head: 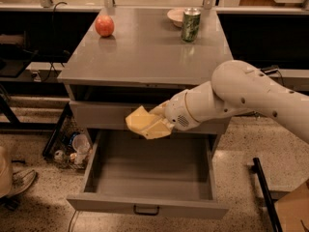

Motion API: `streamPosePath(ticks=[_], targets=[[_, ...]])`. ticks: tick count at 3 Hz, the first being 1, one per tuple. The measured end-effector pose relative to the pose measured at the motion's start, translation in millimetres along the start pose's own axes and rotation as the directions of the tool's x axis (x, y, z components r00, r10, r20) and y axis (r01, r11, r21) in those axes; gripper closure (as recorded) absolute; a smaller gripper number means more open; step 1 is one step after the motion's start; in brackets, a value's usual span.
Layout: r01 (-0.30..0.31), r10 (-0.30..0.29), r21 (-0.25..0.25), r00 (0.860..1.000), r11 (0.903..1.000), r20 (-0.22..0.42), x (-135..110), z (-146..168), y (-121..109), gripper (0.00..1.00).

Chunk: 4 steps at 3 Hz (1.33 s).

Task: Place sponge into middle drawer

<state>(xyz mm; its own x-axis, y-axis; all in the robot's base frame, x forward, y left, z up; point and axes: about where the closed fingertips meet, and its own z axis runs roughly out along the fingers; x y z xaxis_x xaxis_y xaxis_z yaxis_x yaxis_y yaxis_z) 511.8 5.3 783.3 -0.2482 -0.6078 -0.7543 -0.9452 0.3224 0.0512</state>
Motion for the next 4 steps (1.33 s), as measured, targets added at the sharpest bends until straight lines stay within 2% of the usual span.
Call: streamPosePath(ticks=[1,2,3,4], targets=[[-0.078,0.077,-0.018,0.996,0.9968,-0.033,39,30,13,1.0],[-0.215,0.213,-0.034,0.976,0.976,-0.053,118,89,31,1.0],[-0.308,0.306,-0.013,0.95,0.9514,-0.062,176,138,30,1.0],[-0.371,0.374,0.072,0.926,0.9259,-0.046,217,165,11,0.83]])
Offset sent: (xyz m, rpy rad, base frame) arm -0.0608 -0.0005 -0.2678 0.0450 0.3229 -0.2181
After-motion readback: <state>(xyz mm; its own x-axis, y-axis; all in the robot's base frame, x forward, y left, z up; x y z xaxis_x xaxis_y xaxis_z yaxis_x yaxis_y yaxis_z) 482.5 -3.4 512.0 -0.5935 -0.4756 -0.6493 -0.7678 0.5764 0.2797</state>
